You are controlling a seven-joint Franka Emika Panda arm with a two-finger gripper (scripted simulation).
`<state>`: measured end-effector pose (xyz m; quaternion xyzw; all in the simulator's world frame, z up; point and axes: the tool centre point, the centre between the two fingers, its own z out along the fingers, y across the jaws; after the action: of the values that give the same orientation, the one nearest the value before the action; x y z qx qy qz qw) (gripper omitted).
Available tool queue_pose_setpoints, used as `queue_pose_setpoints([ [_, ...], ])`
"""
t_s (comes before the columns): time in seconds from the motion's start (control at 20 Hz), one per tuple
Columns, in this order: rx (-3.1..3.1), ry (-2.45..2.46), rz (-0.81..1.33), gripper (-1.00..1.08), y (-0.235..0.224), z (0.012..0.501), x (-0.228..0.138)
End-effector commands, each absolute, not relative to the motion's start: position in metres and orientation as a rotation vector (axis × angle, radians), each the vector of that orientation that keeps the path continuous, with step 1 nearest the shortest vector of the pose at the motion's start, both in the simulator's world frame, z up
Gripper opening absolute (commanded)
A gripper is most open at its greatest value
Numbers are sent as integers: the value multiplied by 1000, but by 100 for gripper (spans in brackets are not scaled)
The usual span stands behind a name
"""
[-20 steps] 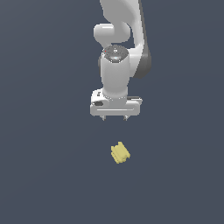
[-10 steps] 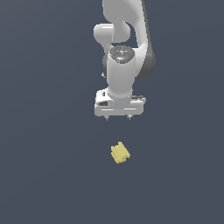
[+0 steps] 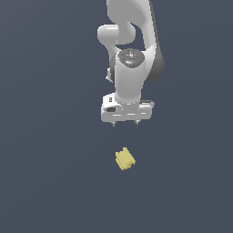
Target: Pick up the object and move it to a goal position.
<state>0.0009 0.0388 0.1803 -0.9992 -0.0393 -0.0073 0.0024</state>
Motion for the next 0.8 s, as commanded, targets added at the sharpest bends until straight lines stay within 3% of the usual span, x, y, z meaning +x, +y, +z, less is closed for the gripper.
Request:
queue_pose_setpoints([
  [0.0,-3134,-151,-21,100,39,178,5],
  [0.75,-3096,-550,-9,100,42,135,70],
])
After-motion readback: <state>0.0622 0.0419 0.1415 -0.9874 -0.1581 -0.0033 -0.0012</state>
